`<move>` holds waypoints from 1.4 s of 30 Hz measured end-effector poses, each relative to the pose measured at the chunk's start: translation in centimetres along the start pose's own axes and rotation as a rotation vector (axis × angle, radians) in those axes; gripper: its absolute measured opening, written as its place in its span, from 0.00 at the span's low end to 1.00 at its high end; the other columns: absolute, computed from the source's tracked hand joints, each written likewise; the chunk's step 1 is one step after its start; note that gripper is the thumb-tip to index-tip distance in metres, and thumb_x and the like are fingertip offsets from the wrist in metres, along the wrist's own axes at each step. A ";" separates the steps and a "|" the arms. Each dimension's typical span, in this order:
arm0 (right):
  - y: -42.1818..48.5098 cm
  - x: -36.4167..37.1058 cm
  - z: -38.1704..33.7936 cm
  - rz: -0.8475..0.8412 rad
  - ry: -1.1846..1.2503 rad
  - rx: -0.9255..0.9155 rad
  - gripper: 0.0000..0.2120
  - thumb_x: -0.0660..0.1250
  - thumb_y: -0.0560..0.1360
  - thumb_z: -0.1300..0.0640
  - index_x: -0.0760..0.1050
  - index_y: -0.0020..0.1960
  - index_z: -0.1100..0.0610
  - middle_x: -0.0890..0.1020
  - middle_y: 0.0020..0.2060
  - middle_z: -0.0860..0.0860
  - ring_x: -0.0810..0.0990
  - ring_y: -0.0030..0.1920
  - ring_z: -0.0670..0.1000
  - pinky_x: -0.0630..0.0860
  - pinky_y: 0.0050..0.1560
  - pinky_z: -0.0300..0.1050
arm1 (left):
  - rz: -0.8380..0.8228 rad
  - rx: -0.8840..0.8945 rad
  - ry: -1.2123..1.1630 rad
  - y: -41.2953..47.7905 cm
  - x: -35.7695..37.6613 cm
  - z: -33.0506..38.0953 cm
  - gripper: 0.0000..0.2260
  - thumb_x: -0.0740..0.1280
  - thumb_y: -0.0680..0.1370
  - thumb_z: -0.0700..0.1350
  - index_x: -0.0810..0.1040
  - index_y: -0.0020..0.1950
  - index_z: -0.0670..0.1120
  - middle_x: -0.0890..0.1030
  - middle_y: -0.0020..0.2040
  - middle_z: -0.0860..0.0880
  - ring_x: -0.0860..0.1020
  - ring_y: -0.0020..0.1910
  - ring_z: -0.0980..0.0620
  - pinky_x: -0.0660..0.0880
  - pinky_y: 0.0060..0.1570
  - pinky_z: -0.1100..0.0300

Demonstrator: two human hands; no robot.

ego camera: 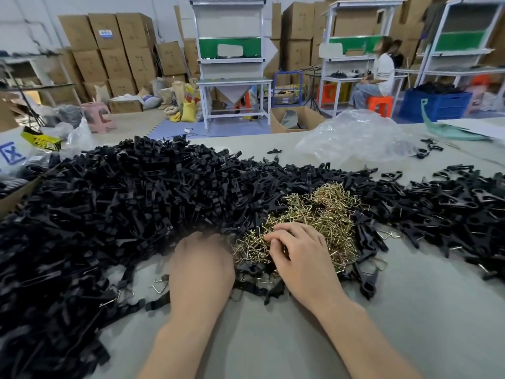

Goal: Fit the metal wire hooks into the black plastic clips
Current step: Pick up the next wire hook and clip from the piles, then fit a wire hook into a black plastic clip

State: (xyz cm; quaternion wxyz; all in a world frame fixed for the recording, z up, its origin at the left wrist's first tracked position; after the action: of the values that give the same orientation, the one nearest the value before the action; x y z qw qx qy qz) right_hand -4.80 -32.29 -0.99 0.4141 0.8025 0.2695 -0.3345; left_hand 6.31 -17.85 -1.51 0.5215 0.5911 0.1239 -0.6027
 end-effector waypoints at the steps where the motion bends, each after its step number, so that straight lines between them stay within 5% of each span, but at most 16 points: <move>1: 0.0 0.0 0.0 0.001 0.002 0.001 0.10 0.63 0.81 0.52 0.82 0.56 0.46 0.79 0.59 0.41 0.71 0.65 0.45 0.56 0.68 0.38 | 0.000 0.016 0.007 0.0 -0.1 0.0 0.15 0.67 0.77 0.46 0.82 0.63 0.46 0.80 0.58 0.43 0.75 0.60 0.39 0.73 0.56 0.45; 4: 0.0 0.0 0.0 -0.005 0.006 0.005 0.10 0.63 0.81 0.52 0.82 0.56 0.46 0.79 0.59 0.41 0.71 0.65 0.45 0.55 0.68 0.38 | 0.005 0.062 0.027 0.0 -0.7 -0.1 0.14 0.63 0.80 0.49 0.81 0.63 0.48 0.81 0.55 0.46 0.74 0.57 0.41 0.73 0.53 0.47; 8: 0.1 0.0 0.0 -0.001 0.019 0.014 0.11 0.62 0.81 0.53 0.82 0.56 0.46 0.79 0.58 0.41 0.71 0.65 0.44 0.55 0.67 0.37 | -0.119 0.269 0.155 0.8 -1.1 -0.5 0.30 0.37 0.81 0.43 0.77 0.63 0.42 0.80 0.56 0.46 0.76 0.52 0.43 0.70 0.53 0.48; 10: 0.1 -0.1 -0.1 0.000 0.021 0.017 0.11 0.61 0.81 0.52 0.82 0.56 0.46 0.79 0.58 0.41 0.71 0.65 0.44 0.56 0.67 0.37 | -0.182 0.235 0.242 0.7 -1.5 -0.8 0.17 0.52 0.80 0.36 0.80 0.55 0.37 0.79 0.43 0.42 0.77 0.41 0.41 0.74 0.43 0.46; 12: 0.1 -0.1 -0.1 -0.004 0.018 0.014 0.12 0.61 0.81 0.52 0.82 0.56 0.46 0.80 0.58 0.40 0.71 0.65 0.44 0.55 0.67 0.37 | -0.209 0.107 0.106 0.8 -1.7 -1.0 0.04 0.65 0.79 0.38 0.79 0.51 0.42 0.78 0.39 0.45 0.75 0.42 0.43 0.74 0.38 0.49; 15: 0.1 -0.2 -0.1 -0.004 0.024 0.006 0.12 0.61 0.81 0.52 0.82 0.56 0.46 0.80 0.58 0.40 0.71 0.64 0.44 0.55 0.67 0.36 | -0.094 -0.037 -0.149 0.8 -1.8 -1.2 0.13 0.56 0.83 0.54 0.74 0.47 0.49 0.77 0.37 0.52 0.71 0.48 0.47 0.75 0.38 0.50; 18: 0.1 -0.2 -0.1 -0.008 0.032 0.005 0.12 0.60 0.81 0.51 0.82 0.57 0.46 0.79 0.58 0.40 0.71 0.65 0.43 0.56 0.68 0.37 | 0.063 0.018 -0.353 0.8 -2.4 -0.7 0.13 0.55 0.84 0.54 0.76 0.50 0.50 0.78 0.41 0.55 0.70 0.48 0.51 0.73 0.45 0.53; 23: 0.1 -0.5 -0.4 -0.005 0.067 0.000 0.14 0.58 0.82 0.50 0.80 0.60 0.46 0.79 0.59 0.41 0.72 0.65 0.44 0.58 0.69 0.39 | 0.171 -0.175 -0.836 1.3 -2.9 -1.3 0.14 0.55 0.85 0.55 0.76 0.46 0.55 0.78 0.38 0.58 0.71 0.34 0.59 0.69 0.33 0.66; 26: 0.1 -1.0 -1.3 0.021 0.115 -0.056 0.16 0.57 0.82 0.48 0.80 0.63 0.47 0.80 0.60 0.41 0.72 0.65 0.45 0.61 0.71 0.43 | 0.160 -0.382 -1.141 1.6 -2.5 -1.9 0.15 0.57 0.85 0.53 0.80 0.47 0.51 0.79 0.36 0.59 0.74 0.34 0.59 0.72 0.33 0.69; 30: -0.3 -1.3 -3.0 -0.005 0.174 -0.171 0.20 0.56 0.82 0.43 0.76 0.69 0.47 0.78 0.62 0.40 0.70 0.65 0.42 0.60 0.72 0.40 | -0.027 -0.578 -1.590 1.7 -2.1 -0.8 0.16 0.60 0.85 0.51 0.82 0.48 0.45 0.79 0.36 0.53 0.77 0.34 0.57 0.75 0.37 0.59; 34: -0.6 -0.8 -3.7 -0.079 0.314 -0.197 0.22 0.58 0.82 0.39 0.73 0.72 0.44 0.76 0.64 0.37 0.66 0.66 0.34 0.58 0.69 0.32 | -0.169 -0.517 -1.660 1.1 -2.2 1.2 0.17 0.61 0.84 0.52 0.86 0.46 0.47 0.79 0.38 0.50 0.78 0.37 0.55 0.78 0.36 0.61; 42: -0.4 -0.3 -3.1 -0.120 0.485 -0.137 0.14 0.67 0.80 0.45 0.76 0.64 0.42 0.78 0.60 0.34 0.74 0.65 0.37 0.67 0.65 0.31 | -0.267 -0.487 -1.632 0.5 -1.5 2.2 0.16 0.61 0.83 0.54 0.86 0.46 0.50 0.79 0.38 0.51 0.79 0.37 0.55 0.79 0.36 0.59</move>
State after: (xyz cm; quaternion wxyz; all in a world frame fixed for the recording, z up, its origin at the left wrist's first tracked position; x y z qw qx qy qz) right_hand -4.29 -29.45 0.37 0.3703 0.8119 0.4300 -0.1370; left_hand 5.03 -19.03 0.54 0.4846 -0.1744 -0.0955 -0.8518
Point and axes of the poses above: each hand's wrist, its own y-axis towards the middle knuckle, its own x-axis out of the palm, z = x × y, the point moved 4 cm from there along y, towards the middle knuckle
